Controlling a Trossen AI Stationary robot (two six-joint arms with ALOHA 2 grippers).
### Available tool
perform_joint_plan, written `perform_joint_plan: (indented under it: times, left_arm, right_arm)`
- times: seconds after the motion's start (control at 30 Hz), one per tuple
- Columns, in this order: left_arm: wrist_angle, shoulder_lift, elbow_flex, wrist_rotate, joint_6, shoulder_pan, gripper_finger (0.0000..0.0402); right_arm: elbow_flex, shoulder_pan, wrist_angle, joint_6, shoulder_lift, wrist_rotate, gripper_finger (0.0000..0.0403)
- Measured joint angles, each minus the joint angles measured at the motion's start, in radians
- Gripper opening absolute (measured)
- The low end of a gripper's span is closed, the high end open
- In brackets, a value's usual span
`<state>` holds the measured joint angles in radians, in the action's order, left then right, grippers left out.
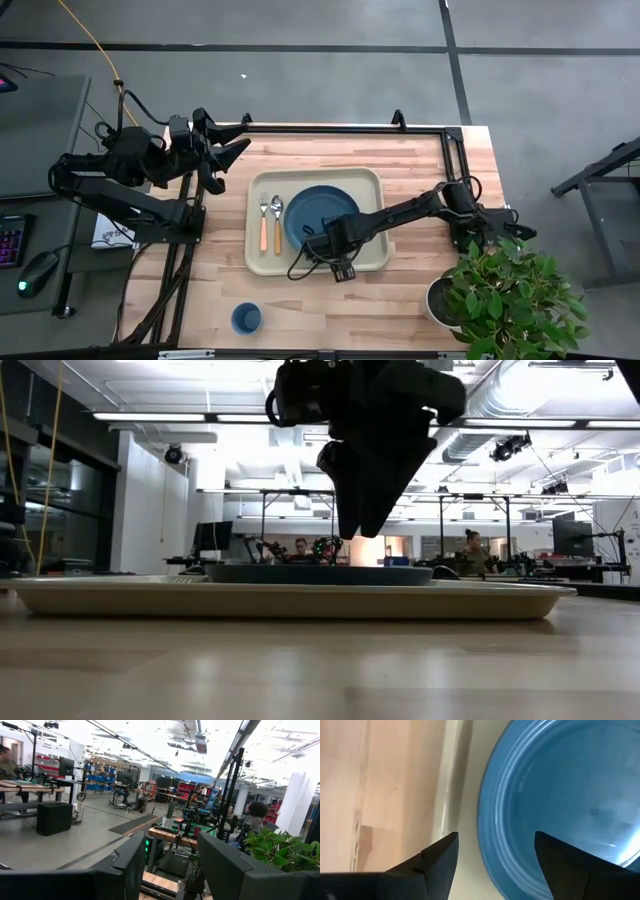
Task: Pick and place plate/cup/fork/spoon on tray
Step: Put the blue cup to the top right of the blue plate on the gray serving tray
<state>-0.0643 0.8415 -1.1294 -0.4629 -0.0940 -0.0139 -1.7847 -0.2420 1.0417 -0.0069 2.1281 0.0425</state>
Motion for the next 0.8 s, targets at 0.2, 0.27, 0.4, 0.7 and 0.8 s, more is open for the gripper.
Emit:
perform_joint_plan:
  times: [0.2,0.27,0.4,0.7,0.8]
  left_arm:
    - [0.0,0.0,0.0,0.0,0.0,0.0,0.0163]
    - [0.0,0.0,0.0,0.0,0.0,0.0,0.0163]
    - [0.0,0.0,0.0,0.0,0.0,0.0,0.0163]
    - [0.0,0.0,0.0,0.0,0.0,0.0,0.0163]
    - [0.0,0.0,0.0,0.0,0.0,0.0,0.0163]
  right_arm:
    - [0.0,0.002,-0.026,-0.053,0.0,-0.03,0.0254]
    - [0.0,0.002,-0.031,-0.06,0.0,-0.047,0.0254]
    - [0.0,0.002,-0.038,-0.079,0.0,-0.055,0.0254]
    - [0.0,0.002,-0.047,-0.08,0.0,-0.062,0.0254]
    - [0.0,0.002,-0.048,-0.08,0.0,-0.082,0.0254]
